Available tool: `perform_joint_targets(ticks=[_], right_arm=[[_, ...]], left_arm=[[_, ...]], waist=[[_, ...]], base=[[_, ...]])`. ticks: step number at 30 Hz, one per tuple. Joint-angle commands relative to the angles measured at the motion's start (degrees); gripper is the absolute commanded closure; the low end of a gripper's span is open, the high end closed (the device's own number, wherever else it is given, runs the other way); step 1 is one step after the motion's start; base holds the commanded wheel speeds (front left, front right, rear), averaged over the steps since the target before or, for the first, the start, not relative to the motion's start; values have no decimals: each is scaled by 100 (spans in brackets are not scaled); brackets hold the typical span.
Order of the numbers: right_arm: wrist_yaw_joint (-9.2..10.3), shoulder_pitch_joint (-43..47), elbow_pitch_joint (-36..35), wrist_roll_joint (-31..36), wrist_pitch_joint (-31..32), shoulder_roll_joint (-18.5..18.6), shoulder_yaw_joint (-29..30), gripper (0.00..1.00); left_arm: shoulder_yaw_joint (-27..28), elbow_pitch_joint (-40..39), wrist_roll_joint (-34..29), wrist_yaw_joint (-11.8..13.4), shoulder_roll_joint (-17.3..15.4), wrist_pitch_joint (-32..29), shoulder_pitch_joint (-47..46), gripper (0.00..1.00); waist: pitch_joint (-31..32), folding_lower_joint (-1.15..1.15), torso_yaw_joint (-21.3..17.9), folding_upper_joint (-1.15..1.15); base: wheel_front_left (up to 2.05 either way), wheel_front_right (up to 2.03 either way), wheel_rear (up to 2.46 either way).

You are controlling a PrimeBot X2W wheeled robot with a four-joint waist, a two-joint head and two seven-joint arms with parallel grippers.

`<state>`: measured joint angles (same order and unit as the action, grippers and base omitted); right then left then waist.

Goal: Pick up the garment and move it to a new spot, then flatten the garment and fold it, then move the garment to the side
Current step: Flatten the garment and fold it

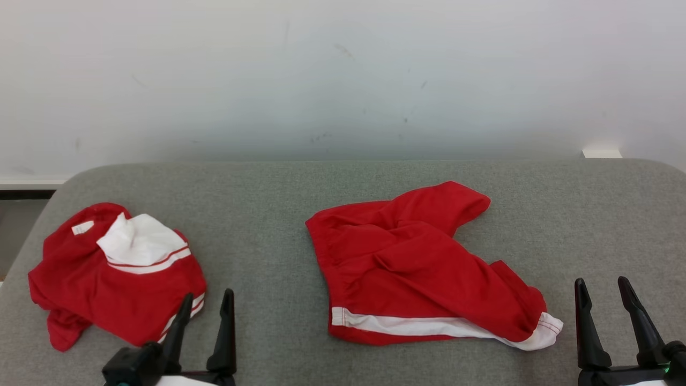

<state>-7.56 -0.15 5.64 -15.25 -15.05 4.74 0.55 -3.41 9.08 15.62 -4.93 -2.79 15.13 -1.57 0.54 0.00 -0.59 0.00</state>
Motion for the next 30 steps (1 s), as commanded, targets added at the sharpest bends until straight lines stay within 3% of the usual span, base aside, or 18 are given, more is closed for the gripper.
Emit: perform_joint_targets(ticks=[1,10,18,23,30], right_arm=[[15,-13,51,54,-16,50,37,0],[15,-218,850,-110,385,724,-183,0],[15,-880,1481,-1019,1503,1553,-1349,0],[15,-1342,1903,-1519,1869,1783,-1950,0],[15,-1775,2299,-1966,1911,1937,-2627,0]], left_arm=[[20,-1,-25,1,-20,3,-36,0],[-504,374,45,-159,-23,-44,-139,0],[-1476,806,548,-258,-348,-1046,-687,0],[-2260,950,1062,-259,-667,-1519,-1084,0],[-3010,1237,1648,-260,-934,-1664,-1628,0]], waist=[[-4,0,-5,0],[-49,0,-39,0],[-383,0,-78,0],[-611,0,-17,0],[-778,0,66,0]], base=[[0,0,0],[0,0,0],[0,0,0],[0,0,0],[0,0,0]])
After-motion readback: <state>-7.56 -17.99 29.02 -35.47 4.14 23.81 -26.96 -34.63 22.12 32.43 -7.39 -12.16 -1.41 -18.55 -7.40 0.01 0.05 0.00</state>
